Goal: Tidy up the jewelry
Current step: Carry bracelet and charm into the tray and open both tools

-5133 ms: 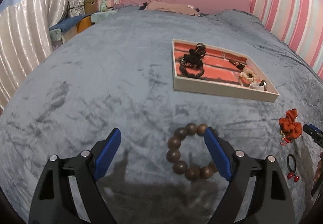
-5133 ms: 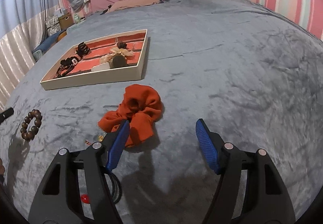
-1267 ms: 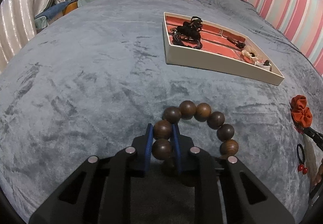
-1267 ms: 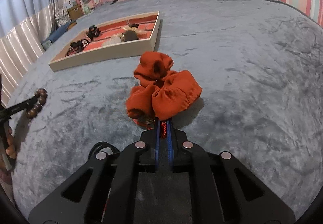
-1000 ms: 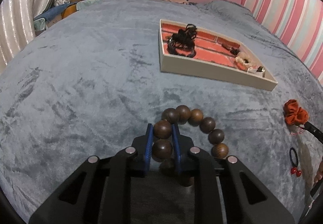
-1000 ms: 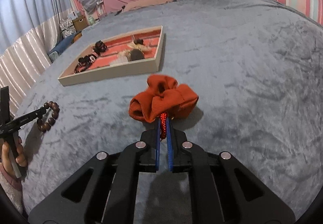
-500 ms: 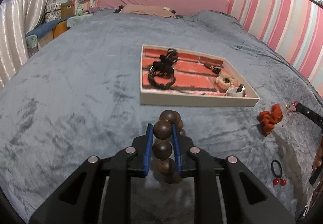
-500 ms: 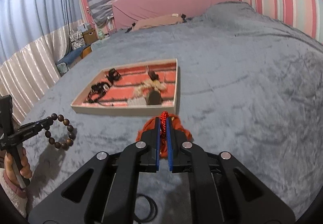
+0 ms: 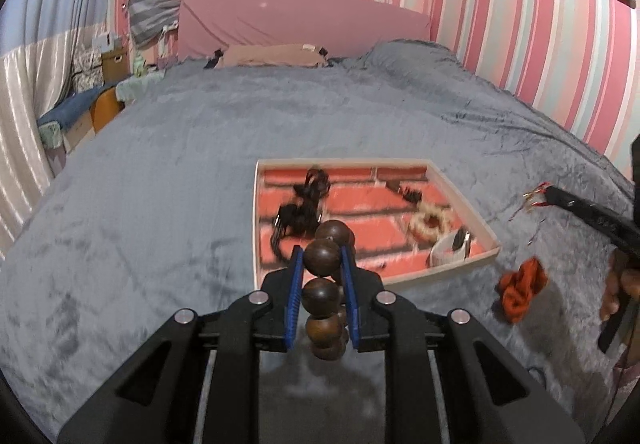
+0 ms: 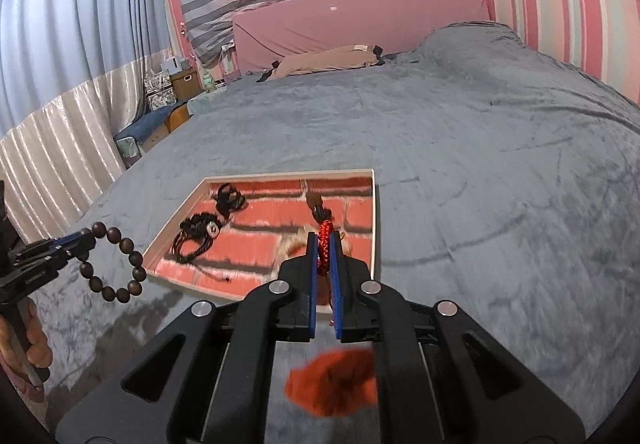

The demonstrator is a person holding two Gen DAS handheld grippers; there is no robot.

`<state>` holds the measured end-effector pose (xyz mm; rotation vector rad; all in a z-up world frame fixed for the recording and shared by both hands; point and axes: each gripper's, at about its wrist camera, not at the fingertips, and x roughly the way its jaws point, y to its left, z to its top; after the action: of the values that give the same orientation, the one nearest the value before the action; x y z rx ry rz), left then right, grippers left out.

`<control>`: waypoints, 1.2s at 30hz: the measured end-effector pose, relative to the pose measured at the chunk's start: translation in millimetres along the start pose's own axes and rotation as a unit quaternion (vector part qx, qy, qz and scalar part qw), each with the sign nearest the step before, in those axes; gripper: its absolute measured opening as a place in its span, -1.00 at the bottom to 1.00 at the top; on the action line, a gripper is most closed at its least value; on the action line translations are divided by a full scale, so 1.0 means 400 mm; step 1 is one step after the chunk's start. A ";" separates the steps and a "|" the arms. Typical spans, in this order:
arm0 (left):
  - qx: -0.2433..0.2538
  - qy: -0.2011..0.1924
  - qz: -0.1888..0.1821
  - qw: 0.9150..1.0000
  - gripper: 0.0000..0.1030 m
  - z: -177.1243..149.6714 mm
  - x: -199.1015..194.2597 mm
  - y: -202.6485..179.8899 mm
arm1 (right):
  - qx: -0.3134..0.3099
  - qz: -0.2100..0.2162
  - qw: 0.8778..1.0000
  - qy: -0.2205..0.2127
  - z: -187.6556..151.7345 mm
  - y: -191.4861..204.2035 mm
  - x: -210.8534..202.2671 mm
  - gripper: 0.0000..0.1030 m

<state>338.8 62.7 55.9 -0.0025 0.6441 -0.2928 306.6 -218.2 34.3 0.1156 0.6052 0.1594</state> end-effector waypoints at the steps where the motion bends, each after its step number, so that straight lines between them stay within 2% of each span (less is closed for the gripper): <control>1: 0.001 -0.003 -0.003 1.000 -0.62 0.018 0.004 -0.004 | 0.000 0.000 1.000 0.000 0.012 0.002 0.013 -0.87; 7: 0.013 -0.008 -0.007 1.000 -0.62 0.133 0.093 -0.029 | 0.003 0.005 1.000 0.000 0.093 0.027 0.114 -0.87; 12: 0.012 0.017 -0.002 1.000 -0.62 0.183 0.218 -0.011 | 0.003 -0.002 1.000 0.015 0.136 0.041 0.226 -0.87; 16: -0.011 0.047 0.005 0.999 -0.62 0.185 0.339 0.034 | 0.012 -0.008 0.999 0.037 0.144 0.036 0.325 -0.87; 20: -0.031 0.073 0.021 0.997 -0.62 0.164 0.419 0.087 | 0.017 -0.012 0.998 0.064 0.132 0.027 0.401 -0.87; 27: -0.049 0.090 0.043 0.994 -0.62 0.127 0.463 0.153 | 0.019 -0.014 0.993 0.112 0.077 0.024 0.492 -0.87; 31: -0.049 0.093 0.052 0.993 -0.62 0.120 0.468 0.170 | 0.011 -0.008 0.993 0.117 0.063 0.039 0.495 -0.81; 32: -0.050 0.094 0.053 0.993 -0.62 0.118 0.469 0.172 | 0.009 -0.004 0.993 0.116 0.064 0.044 0.495 -0.63; 33: -0.051 0.096 0.055 0.993 -0.62 0.117 0.472 0.174 | 0.006 -0.001 0.994 0.111 0.066 0.048 0.490 -0.32; 36: -0.049 0.095 0.063 0.992 -0.60 0.111 0.471 0.172 | 0.000 0.012 0.996 0.092 0.073 0.063 0.469 0.15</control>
<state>526.6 74.1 -26.5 -0.0289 0.8430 -0.1405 472.6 -161.2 -42.3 0.1092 0.7871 0.1943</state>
